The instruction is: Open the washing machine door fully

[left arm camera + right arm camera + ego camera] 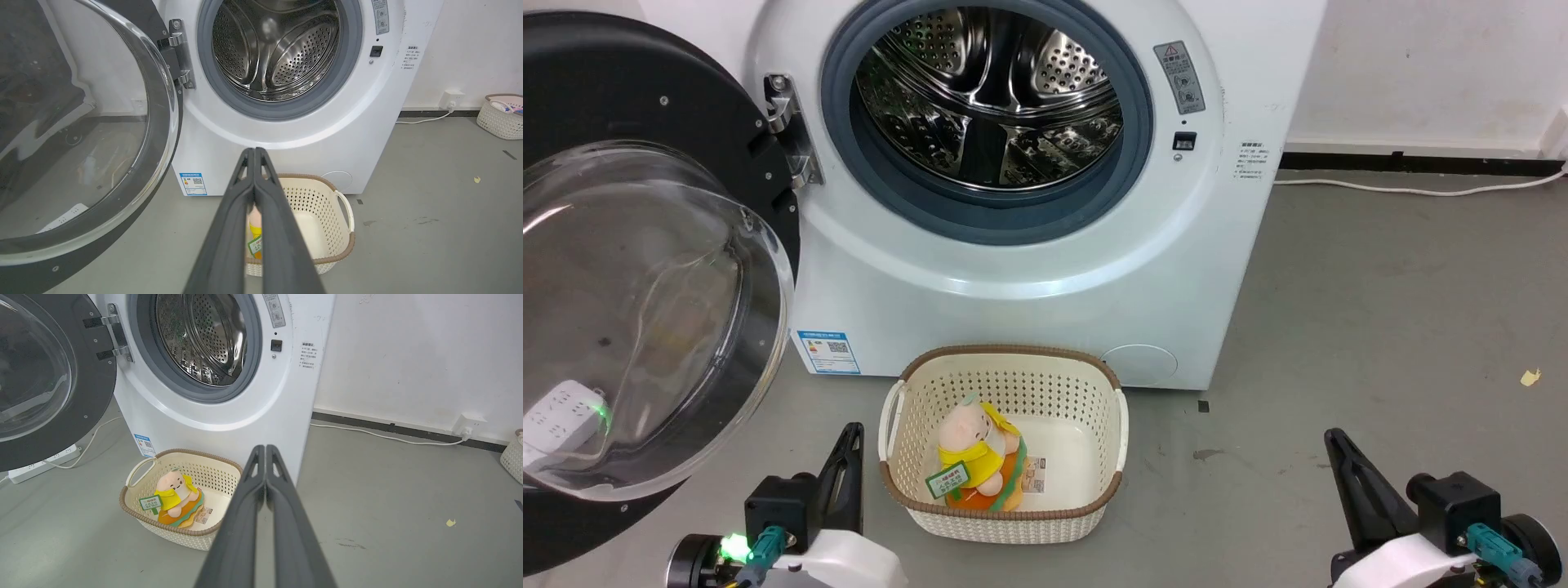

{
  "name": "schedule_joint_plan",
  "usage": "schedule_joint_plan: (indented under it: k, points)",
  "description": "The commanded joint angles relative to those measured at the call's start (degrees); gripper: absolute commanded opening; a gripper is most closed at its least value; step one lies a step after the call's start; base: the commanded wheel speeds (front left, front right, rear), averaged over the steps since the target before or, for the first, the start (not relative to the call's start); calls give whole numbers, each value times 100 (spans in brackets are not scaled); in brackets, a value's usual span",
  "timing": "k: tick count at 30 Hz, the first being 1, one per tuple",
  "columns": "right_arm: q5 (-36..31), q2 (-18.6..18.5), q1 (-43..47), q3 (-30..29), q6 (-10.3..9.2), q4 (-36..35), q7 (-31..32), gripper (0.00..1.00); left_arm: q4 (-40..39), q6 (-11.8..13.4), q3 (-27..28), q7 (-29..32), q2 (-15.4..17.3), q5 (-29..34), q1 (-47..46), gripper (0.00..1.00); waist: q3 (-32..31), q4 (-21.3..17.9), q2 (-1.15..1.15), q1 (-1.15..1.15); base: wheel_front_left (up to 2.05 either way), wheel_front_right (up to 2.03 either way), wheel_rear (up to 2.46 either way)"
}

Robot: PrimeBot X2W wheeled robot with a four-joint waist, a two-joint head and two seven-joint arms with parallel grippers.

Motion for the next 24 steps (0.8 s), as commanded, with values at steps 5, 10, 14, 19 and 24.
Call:
schedule_joint_plan:
  k: [5,10,14,19,24]
  points:
    - [-52,23,-151,24,4,-62,76,0,-71,55,34,87,4,93,-73,0,16,-16,0,0,0,0,0]
    - [-76,24,-183,32,4,-81,135,0,-111,69,59,145,4,122,-86,0,30,-30,0,0,0,0,0]
    - [-95,25,-208,39,4,-97,181,0,-142,80,80,192,4,145,-96,0,42,-41,0,0,0,0,0]
    - [-119,26,-240,48,4,-116,240,0,-182,94,105,250,4,174,-109,0,56,-55,0,0,0,0,0]
    - [-148,27,-278,58,5,-139,310,0,-229,110,136,320,4,208,-124,0,73,-72,0,0,0,0,0]
